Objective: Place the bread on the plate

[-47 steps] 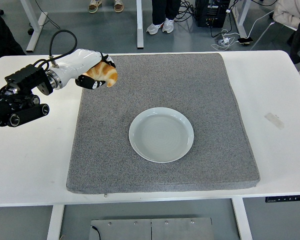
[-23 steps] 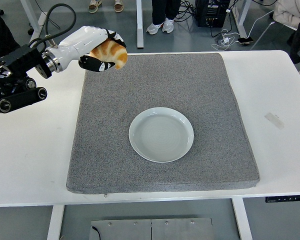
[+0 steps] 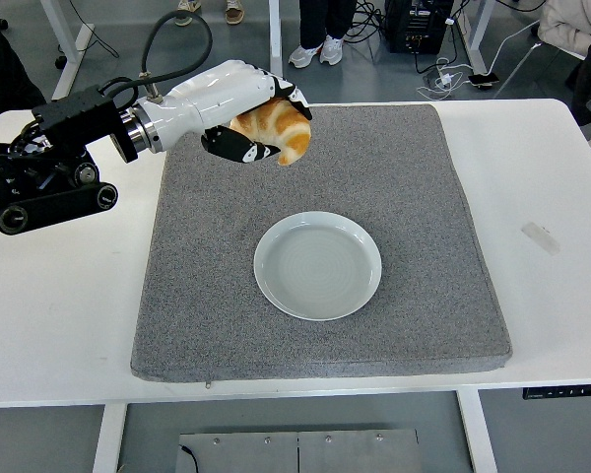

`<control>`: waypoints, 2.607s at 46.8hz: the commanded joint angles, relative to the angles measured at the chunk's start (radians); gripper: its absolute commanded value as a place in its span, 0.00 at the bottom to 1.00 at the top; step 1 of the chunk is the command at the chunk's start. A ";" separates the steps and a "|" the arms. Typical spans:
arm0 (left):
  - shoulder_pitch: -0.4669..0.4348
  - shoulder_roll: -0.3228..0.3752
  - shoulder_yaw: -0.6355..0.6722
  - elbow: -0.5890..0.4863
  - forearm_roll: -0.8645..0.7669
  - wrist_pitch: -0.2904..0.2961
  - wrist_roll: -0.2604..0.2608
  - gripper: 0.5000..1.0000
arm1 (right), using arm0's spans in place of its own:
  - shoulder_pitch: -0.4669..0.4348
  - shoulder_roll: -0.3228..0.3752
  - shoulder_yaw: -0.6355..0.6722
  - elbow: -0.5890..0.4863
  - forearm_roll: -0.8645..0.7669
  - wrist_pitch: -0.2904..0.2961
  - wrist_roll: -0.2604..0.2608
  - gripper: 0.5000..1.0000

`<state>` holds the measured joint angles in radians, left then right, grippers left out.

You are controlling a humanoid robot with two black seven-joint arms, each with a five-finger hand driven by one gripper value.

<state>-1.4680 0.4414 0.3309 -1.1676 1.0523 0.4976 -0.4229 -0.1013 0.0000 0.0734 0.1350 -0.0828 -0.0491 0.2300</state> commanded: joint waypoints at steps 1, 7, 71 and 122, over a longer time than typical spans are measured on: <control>0.001 -0.007 -0.007 -0.004 0.006 0.001 0.006 0.00 | 0.000 0.000 0.000 0.000 0.000 0.000 0.000 1.00; 0.012 -0.026 -0.007 -0.004 0.026 0.001 0.007 0.00 | 0.000 0.000 0.000 0.000 0.000 -0.002 0.000 1.00; 0.275 -0.291 0.046 0.216 0.129 0.050 0.035 0.00 | 0.000 0.000 0.000 0.000 0.000 0.000 0.000 1.00; 0.298 -0.300 0.088 0.223 0.126 0.087 -0.022 0.74 | 0.000 0.000 0.000 0.000 0.000 0.000 0.000 1.00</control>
<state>-1.1642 0.1358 0.4179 -0.9307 1.1779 0.5866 -0.4329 -0.1013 0.0000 0.0737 0.1350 -0.0828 -0.0495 0.2301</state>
